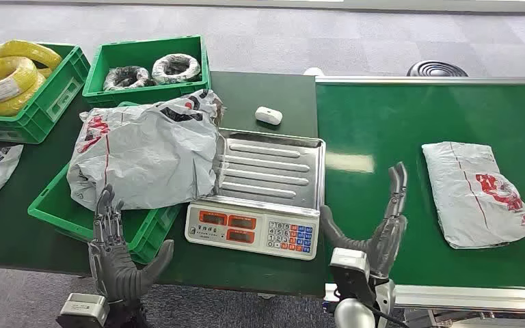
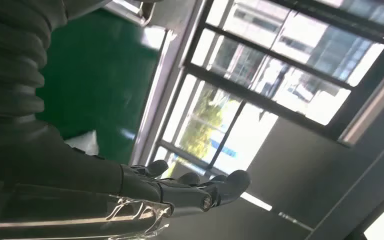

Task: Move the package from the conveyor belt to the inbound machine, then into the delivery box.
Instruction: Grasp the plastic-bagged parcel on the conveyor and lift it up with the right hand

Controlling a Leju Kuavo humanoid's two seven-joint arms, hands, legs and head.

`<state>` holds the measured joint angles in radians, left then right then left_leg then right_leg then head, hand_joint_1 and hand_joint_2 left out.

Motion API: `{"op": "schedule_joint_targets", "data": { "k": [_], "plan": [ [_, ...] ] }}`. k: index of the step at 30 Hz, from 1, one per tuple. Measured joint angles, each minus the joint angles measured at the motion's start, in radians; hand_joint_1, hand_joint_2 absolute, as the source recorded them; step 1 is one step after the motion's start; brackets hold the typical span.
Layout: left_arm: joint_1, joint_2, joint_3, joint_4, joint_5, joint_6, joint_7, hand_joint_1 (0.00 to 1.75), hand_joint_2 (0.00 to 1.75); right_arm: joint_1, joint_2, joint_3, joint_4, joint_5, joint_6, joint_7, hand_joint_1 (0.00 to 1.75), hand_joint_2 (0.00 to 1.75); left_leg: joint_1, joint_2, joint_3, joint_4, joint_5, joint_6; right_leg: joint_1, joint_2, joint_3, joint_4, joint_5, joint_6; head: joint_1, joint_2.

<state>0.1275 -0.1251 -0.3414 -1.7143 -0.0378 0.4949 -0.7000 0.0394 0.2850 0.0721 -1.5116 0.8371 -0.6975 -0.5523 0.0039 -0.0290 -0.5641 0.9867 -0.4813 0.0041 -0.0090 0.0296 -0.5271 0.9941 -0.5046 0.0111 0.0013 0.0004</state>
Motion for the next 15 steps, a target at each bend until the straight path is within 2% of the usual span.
{"op": "schedule_joint_targets", "data": {
  "k": [2,5,8,12,15],
  "plan": [
    [0.001,-0.002,0.003,0.000,0.000,-0.005,0.000,0.00,1.75,-0.005,0.006,-0.055,0.004,0.023,0.000,0.026,0.00,1.75,0.000,0.000,0.000,0.000,0.000,0.000,0.000,0.000,0.000,0.000,0.000,0.000,0.000,0.000],
    [0.005,-0.007,0.011,0.000,0.001,-0.018,0.000,0.00,1.75,-0.027,0.016,-0.212,0.033,0.074,0.000,0.107,0.00,1.75,0.000,0.000,0.000,0.000,0.000,0.000,0.000,0.000,0.000,0.000,0.000,0.000,0.000,0.000],
    [0.009,-0.011,0.016,-0.003,0.002,-0.022,0.000,0.00,1.75,-0.042,0.015,-0.322,0.070,0.092,0.000,0.158,0.00,1.75,0.000,0.000,0.000,0.000,0.000,0.000,0.000,0.000,0.000,0.000,0.000,0.000,0.000,0.000],
    [0.011,-0.015,0.022,-0.005,0.003,-0.023,0.000,0.00,1.75,-0.053,0.014,-0.392,0.100,0.096,0.000,0.176,0.00,1.75,0.000,0.000,0.000,0.000,0.000,0.000,0.000,0.000,0.000,0.000,0.000,0.000,0.000,0.000],
    [0.014,-0.017,0.024,-0.008,0.005,-0.023,0.000,0.00,1.75,-0.053,0.006,-0.406,0.116,0.106,0.000,0.248,0.00,1.75,0.000,0.000,0.000,0.000,0.000,0.000,0.000,0.000,0.000,0.000,0.000,0.000,0.000,0.000]
  ]
}}
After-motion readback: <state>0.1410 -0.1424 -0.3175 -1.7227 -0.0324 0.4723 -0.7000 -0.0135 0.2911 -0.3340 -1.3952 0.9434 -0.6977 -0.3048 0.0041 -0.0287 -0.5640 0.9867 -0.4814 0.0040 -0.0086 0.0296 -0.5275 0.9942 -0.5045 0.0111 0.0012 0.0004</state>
